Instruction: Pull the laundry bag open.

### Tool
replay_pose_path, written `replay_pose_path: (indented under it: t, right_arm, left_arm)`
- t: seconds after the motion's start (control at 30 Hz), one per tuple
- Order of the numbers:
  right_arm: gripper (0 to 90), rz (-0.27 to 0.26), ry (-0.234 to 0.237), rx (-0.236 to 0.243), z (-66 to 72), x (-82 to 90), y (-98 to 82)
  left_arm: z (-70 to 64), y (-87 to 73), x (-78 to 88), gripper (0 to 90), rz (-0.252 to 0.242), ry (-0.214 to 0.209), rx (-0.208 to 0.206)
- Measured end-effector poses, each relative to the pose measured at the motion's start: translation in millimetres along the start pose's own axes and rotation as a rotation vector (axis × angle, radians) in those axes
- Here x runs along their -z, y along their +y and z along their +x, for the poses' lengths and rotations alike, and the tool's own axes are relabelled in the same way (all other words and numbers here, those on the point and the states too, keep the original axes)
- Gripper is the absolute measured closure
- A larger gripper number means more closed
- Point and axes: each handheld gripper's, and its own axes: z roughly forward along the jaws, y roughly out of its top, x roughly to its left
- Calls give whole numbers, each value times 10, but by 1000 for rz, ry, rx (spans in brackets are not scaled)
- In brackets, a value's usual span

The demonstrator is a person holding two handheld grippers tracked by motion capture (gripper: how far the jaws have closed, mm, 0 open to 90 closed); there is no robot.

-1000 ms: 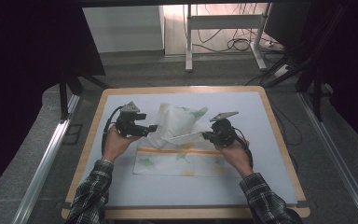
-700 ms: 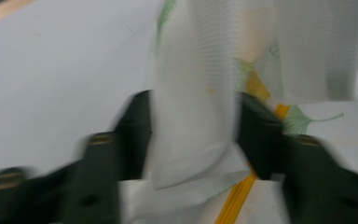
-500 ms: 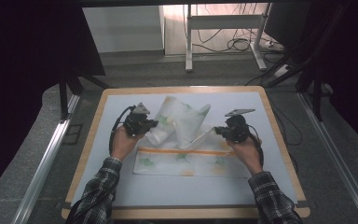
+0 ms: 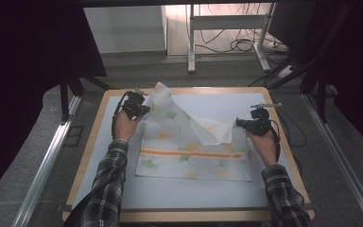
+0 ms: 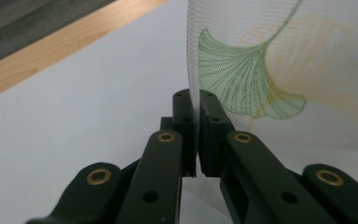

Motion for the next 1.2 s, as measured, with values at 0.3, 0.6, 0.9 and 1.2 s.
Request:
replay_pose_path:
  t: [0.3,0.6,0.9,1.2]
  right_arm:
    - [644,30,-58,-3,-186,84,-129]
    - [561,24,-20,92,34,498,-335]
    - [500,64,145,250,803,581,-682]
    - [481,164,287,398,1455,322,-951]
  left_arm:
    - [113,-199,-40,270,37,21,37]
    - [-4,-613,389,116,-84,-88,22]
    - [-450,-1137,606,112,-56,-142,-70]
    - [-720,-1306,689,291,-35,-138,-112]
